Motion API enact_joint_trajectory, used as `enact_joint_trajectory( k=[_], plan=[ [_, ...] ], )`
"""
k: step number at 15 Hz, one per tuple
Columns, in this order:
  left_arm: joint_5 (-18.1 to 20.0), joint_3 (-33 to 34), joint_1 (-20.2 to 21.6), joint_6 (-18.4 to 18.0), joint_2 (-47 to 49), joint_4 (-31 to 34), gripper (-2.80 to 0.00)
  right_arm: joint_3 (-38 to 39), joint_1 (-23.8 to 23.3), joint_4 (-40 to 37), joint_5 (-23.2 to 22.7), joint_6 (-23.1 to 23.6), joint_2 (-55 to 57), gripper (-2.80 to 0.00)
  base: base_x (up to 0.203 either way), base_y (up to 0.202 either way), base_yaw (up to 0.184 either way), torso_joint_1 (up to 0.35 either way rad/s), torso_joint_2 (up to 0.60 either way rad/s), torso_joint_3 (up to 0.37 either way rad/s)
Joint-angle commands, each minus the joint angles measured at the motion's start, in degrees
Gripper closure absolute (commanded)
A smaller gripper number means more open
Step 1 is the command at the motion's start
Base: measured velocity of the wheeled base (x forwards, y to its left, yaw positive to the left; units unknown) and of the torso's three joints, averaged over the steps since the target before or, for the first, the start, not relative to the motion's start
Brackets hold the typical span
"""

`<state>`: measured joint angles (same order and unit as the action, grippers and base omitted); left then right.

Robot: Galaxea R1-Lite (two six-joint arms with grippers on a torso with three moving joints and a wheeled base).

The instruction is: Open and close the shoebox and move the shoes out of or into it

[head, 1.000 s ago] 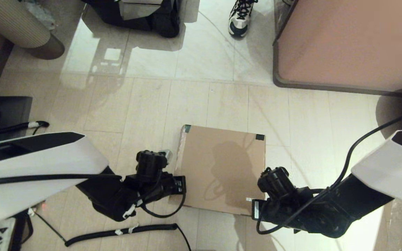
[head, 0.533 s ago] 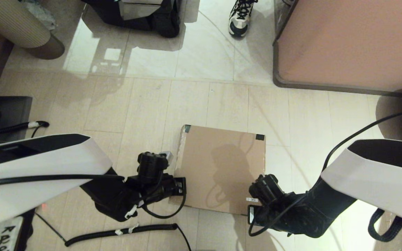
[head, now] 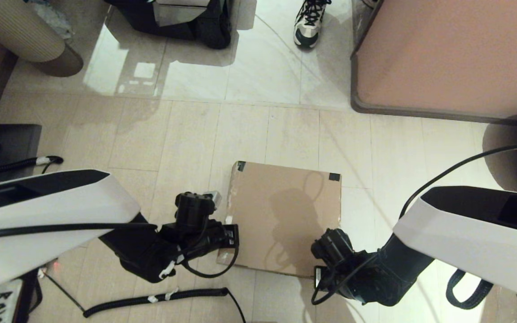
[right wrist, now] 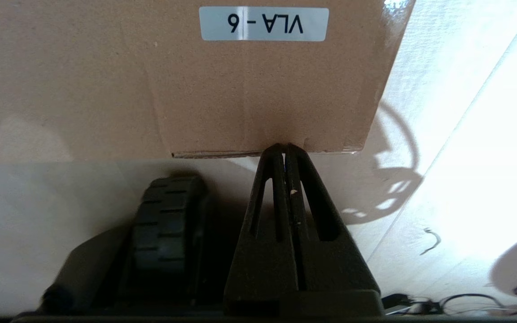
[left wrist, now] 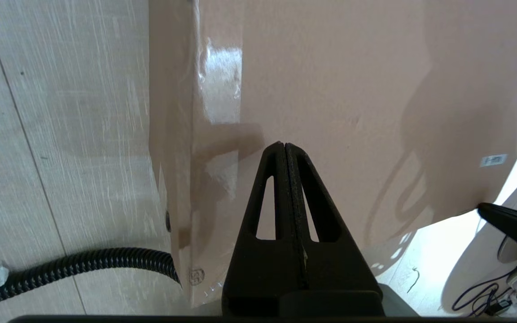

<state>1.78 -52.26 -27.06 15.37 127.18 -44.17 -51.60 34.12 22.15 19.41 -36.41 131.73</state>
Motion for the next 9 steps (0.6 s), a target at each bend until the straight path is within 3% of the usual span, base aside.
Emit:
enact_joint_trajectory(
  k=[1,5,9],
  plan=[
    [-0.08,0.38,-0.01,0.1,-1.13,-0.12,0.0,-0.49,-0.08,0.09,0.89,-0.29,1.25,0.0,0.0,0.0,0.0,0.0,0.0,0.0],
    [-1.2,3.06,0.26,-0.27,-1.85,0.65,0.0,0.46,0.03,-0.21,0.28,-0.26,-3.2,0.0,0.0,0.0,0.0,0.0,0.0,0.0],
    [-1.52,5.07,0.25,-1.22,-2.46,4.28,0.0,4.16,0.19,-0.43,-4.91,-0.24,-11.77,0.0,0.0,0.0,0.0,0.0,0.0,0.0]
  ],
)
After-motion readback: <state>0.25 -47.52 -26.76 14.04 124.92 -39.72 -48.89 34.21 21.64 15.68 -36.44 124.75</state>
